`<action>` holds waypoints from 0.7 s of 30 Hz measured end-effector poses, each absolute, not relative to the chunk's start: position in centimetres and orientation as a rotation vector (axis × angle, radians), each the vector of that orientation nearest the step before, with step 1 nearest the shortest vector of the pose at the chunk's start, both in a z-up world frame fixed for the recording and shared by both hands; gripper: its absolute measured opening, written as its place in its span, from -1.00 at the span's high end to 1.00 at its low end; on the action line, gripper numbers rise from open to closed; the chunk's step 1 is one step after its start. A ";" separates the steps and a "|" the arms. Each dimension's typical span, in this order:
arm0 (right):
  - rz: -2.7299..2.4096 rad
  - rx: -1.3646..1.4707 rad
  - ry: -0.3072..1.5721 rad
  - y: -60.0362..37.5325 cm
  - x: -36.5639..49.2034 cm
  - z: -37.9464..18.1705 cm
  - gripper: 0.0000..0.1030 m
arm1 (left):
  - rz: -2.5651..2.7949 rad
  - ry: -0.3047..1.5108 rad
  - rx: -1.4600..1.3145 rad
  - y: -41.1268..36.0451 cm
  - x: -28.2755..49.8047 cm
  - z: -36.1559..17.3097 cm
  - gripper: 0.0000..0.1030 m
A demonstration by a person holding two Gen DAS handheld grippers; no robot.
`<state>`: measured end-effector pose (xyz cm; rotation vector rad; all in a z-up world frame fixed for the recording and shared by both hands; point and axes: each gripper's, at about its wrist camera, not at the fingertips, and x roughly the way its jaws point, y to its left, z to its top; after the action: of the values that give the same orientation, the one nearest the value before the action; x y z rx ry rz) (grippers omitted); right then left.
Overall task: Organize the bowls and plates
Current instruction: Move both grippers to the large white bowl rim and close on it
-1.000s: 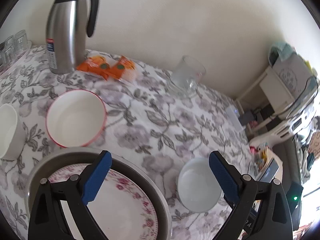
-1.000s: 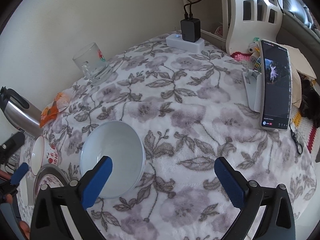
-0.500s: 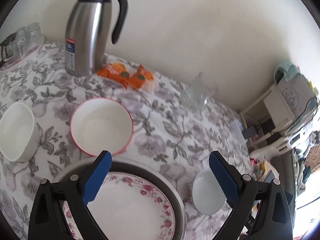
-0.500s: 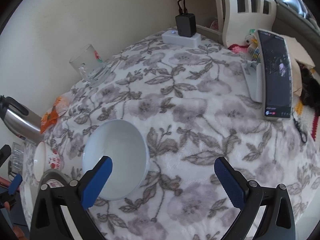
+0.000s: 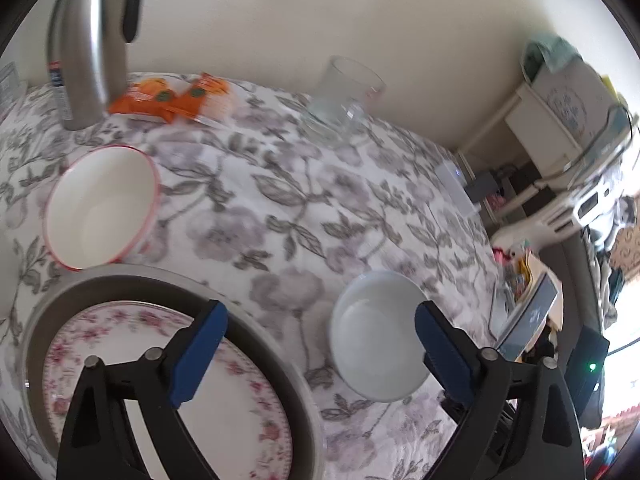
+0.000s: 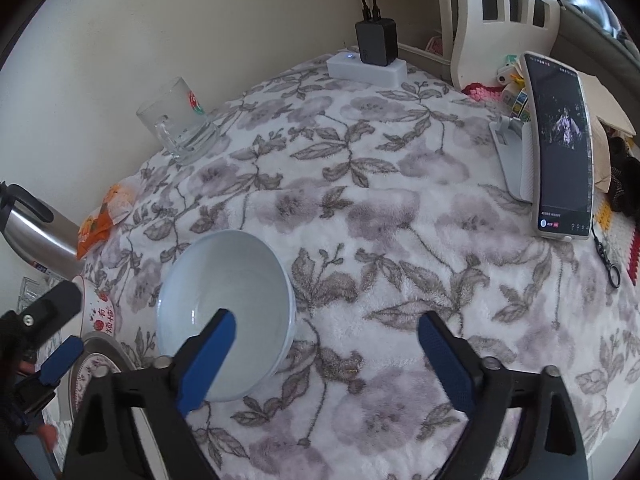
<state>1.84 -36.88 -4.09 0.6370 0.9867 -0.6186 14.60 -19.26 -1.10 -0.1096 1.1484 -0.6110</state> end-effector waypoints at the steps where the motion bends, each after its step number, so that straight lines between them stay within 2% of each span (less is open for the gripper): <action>1: -0.612 0.642 0.990 -36.9 1.9 -4.3 -0.57 | -0.616 1.149 -0.095 -19.7 14.4 -1.3 -0.69; 3: -0.596 0.653 0.992 -36.8 2.0 -4.6 -0.41 | -0.619 1.156 -0.056 -20.6 14.1 -2.0 -0.59; 6: -0.572 0.652 0.992 -36.4 2.3 -5.1 -0.39 | -0.622 1.175 -0.028 -21.6 13.8 -3.2 -0.46; 11: -0.557 0.674 1.013 -36.4 2.7 -6.5 -0.34 | -0.645 1.179 0.013 -22.9 13.2 -4.0 -0.42; 16: -0.557 0.691 1.010 -36.6 2.6 -6.9 -0.08 | -0.649 1.187 0.044 -23.7 13.1 -5.1 -0.07; 21: -0.525 0.716 0.986 -36.7 2.5 -6.7 0.31 | -0.662 1.189 0.041 -24.0 13.2 -5.7 0.36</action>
<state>2.55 -36.74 -6.72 0.7165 0.9858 -0.5251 13.19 -23.96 -5.72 0.0415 1.1888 -0.6623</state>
